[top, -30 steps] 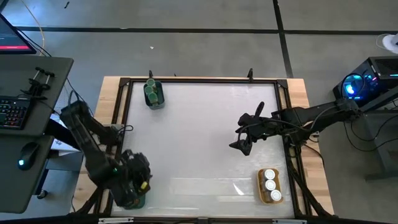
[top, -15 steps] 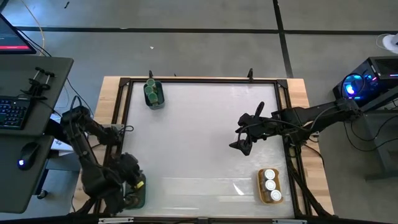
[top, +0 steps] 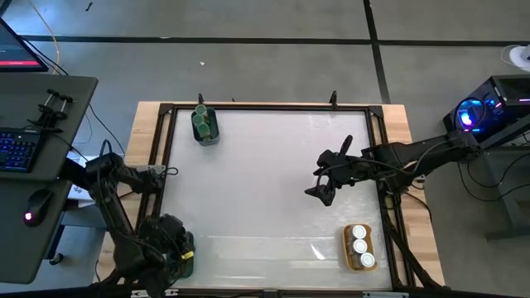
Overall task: Sort spices by type
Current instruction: Put the black seasoning bottle into the green bin
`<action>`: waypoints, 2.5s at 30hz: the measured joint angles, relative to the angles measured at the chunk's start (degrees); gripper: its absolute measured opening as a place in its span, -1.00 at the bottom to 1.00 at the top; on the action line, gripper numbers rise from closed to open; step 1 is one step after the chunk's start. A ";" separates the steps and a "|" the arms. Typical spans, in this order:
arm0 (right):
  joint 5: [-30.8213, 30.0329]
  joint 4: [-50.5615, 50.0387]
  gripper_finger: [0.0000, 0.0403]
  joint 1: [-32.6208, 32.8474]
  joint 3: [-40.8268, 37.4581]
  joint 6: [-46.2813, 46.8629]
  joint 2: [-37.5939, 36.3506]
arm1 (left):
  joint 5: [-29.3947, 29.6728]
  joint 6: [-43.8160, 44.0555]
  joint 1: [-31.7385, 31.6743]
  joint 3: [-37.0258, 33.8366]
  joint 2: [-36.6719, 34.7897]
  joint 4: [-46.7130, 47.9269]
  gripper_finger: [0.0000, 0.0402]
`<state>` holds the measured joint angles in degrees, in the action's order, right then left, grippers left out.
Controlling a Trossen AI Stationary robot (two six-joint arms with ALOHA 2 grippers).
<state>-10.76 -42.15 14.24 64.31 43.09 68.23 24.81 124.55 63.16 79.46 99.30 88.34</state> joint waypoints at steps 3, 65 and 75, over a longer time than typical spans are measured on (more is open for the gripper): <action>0.00 0.00 0.94 0.00 0.00 0.18 0.00 | -0.33 -0.11 0.00 0.00 0.09 -0.11 -0.19; -0.06 0.10 0.94 0.01 -0.02 0.38 0.02 | -21.62 -92.15 -15.33 2.54 -2.84 -29.50 -1.00; -0.07 0.07 0.94 0.02 -0.02 -0.11 0.02 | -26.02 -89.84 -14.11 2.43 -2.09 -20.76 -1.00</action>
<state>-10.83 -42.09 14.26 64.29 42.98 68.25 -1.21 34.72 49.05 81.89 97.21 67.58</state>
